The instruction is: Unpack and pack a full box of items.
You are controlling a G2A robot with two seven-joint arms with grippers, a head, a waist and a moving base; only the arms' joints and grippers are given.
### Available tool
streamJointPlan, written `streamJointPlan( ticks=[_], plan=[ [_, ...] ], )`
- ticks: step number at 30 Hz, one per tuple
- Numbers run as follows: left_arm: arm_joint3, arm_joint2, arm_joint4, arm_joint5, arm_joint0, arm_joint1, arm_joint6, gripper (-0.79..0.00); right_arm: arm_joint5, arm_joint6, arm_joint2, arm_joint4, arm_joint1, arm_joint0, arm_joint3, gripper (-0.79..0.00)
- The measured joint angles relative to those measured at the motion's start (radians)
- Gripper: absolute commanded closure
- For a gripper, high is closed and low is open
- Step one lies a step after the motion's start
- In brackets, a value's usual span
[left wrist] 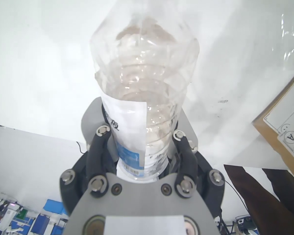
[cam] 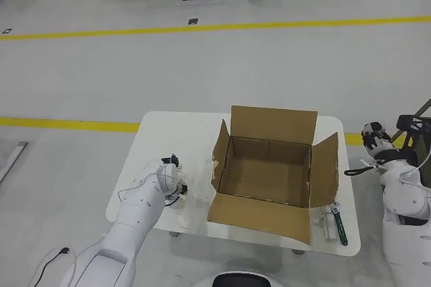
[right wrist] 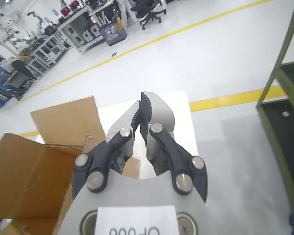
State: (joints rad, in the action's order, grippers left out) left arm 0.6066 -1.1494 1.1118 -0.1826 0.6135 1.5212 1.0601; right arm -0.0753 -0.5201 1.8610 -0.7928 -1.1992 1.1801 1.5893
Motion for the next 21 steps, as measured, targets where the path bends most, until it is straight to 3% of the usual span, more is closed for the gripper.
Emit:
streamJointPlan(
  ticks=[3,8,14,17,21],
  plan=[
    [0.088,-0.033,0.023,-0.029,0.016,-0.021,0.038,0.000,0.001,-0.151,0.009,0.113,0.006,-0.030,0.003,-0.785],
    [0.325,-0.105,0.064,-0.070,0.096,-0.059,0.149,0.000,-0.006,-0.327,0.018,0.292,0.014,-0.043,0.012,-0.785],
    [0.629,-0.181,0.100,-0.081,0.203,-0.090,0.302,0.000,-0.035,-0.446,-0.010,0.303,0.029,-0.035,0.069,-0.785],
    [0.713,-0.208,0.060,-0.091,0.226,-0.096,0.343,0.000,-0.049,-0.457,-0.017,0.228,0.033,-0.031,0.077,-0.785],
    [0.737,-0.204,0.094,-0.086,0.236,-0.100,0.335,0.000,-0.047,-0.455,-0.016,0.244,0.033,-0.032,0.076,-0.785]
  ],
)
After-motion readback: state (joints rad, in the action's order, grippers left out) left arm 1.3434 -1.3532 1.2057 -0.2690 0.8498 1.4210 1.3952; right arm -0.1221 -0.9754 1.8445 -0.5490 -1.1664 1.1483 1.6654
